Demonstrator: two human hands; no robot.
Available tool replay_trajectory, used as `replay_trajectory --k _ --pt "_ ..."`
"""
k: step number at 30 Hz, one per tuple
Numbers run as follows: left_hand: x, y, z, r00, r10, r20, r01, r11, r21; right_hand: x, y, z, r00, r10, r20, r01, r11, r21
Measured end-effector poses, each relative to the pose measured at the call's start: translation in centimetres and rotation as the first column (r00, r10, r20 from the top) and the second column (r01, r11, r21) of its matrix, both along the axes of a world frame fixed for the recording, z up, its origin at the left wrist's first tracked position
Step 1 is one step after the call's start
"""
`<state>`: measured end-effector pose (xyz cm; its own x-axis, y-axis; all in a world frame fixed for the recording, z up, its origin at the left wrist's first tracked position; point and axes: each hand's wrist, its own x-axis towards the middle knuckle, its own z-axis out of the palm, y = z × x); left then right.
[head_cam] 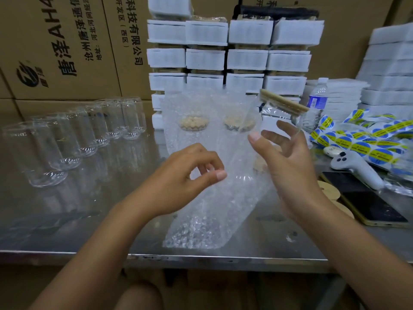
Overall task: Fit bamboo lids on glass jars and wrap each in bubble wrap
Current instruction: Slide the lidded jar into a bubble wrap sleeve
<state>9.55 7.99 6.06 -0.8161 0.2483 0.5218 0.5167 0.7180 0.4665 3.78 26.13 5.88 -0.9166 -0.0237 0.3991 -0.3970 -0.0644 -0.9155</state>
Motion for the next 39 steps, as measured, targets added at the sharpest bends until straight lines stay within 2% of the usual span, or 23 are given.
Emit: replay_trajectory --k 6,9,11,13,14,16,18,19,21,27,33,36,39 --pt "-0.2 1.6 0.0 0.991 0.083 -0.107 -0.055 0.969 0.239 0.3 -0.2 0.0 0.997 0.071 -0.033 -0.071 0.997 0.004" --pt "0.1 3.0 -0.5 0.969 0.130 -0.208 -0.028 0.901 0.433 0.4 -0.6 0.2 0.997 0.076 -0.036 -0.077 0.996 -0.037" --pt "0.4 3.2 -1.2 0.978 0.106 -0.178 0.008 0.839 0.544 0.4 -0.8 0.3 0.998 0.050 -0.033 -0.052 0.997 -0.051" --pt "0.8 3.3 -1.8 0.991 0.058 -0.117 0.014 0.843 0.537 0.4 -0.8 0.5 1.000 0.016 -0.021 -0.017 0.998 -0.062" --pt "1.0 3.5 -2.0 0.993 0.057 -0.107 -0.001 0.884 0.467 0.4 -0.8 0.6 1.000 0.004 -0.012 -0.005 0.998 -0.063" --pt "0.9 4.0 -2.3 0.982 0.124 -0.144 -0.089 0.970 0.227 0.5 -1.0 0.7 1.000 -0.004 -0.001 0.004 0.999 -0.032" --pt "0.6 4.5 -2.5 0.944 0.232 -0.235 -0.228 0.973 0.045 0.8 -1.4 0.6 1.000 -0.011 -0.008 0.011 1.000 0.001" --pt "0.4 4.7 -2.5 0.923 0.269 -0.275 -0.271 0.962 0.033 0.9 -1.6 0.7 1.000 -0.014 -0.018 0.014 1.000 0.017" --pt "0.0 4.8 -2.6 0.895 0.316 -0.316 -0.302 0.949 0.094 1.3 -2.0 0.9 0.999 0.015 -0.031 -0.013 0.998 0.065" --pt "-0.2 4.6 -2.4 0.894 0.380 -0.238 -0.313 0.909 0.276 1.7 -2.5 1.5 0.994 0.083 -0.064 -0.066 0.970 0.236" --pt "-0.4 3.3 -1.1 0.933 0.329 -0.149 -0.221 0.847 0.484 1.5 -2.3 1.5 0.981 0.177 -0.078 -0.136 0.919 0.371" --pt "-0.5 2.2 -0.1 0.970 0.219 -0.107 -0.103 0.766 0.634 1.1 -2.1 1.4 0.950 0.310 -0.039 -0.271 0.879 0.393" --pt "-0.4 1.2 0.7 0.978 0.187 -0.090 -0.065 0.688 0.723 1.0 -2.2 0.5 0.874 0.486 -0.008 -0.453 0.822 0.346"
